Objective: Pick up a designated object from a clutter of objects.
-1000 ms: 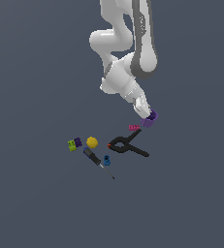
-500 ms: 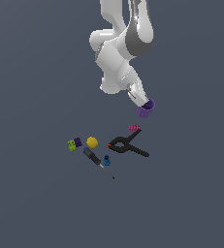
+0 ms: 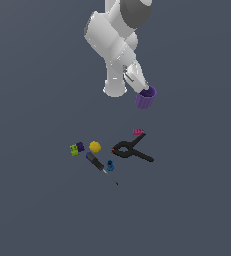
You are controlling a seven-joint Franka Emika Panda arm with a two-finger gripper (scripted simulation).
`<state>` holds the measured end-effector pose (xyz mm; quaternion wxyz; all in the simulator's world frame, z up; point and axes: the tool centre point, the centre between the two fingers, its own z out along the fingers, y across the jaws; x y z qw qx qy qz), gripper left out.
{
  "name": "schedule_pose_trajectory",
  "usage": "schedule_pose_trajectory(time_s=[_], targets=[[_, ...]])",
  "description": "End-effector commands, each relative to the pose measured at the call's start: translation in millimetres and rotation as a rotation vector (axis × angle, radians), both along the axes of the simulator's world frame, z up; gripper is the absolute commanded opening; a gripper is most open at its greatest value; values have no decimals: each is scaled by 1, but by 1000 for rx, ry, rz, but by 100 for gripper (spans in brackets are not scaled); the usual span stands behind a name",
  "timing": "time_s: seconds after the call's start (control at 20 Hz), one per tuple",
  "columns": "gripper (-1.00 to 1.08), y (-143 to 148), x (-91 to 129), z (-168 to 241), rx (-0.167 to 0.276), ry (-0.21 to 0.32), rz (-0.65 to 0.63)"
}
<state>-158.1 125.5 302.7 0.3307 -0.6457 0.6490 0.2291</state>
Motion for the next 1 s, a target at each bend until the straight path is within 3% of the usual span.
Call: schedule_pose_trajectory(time_s=[0.0,0.5,0.95], targets=[[-100,-10,-1,22,-2,0,0],[-100,-39,1,91,3,-2,0],[-100,-47,3,114,9,-5,2]])
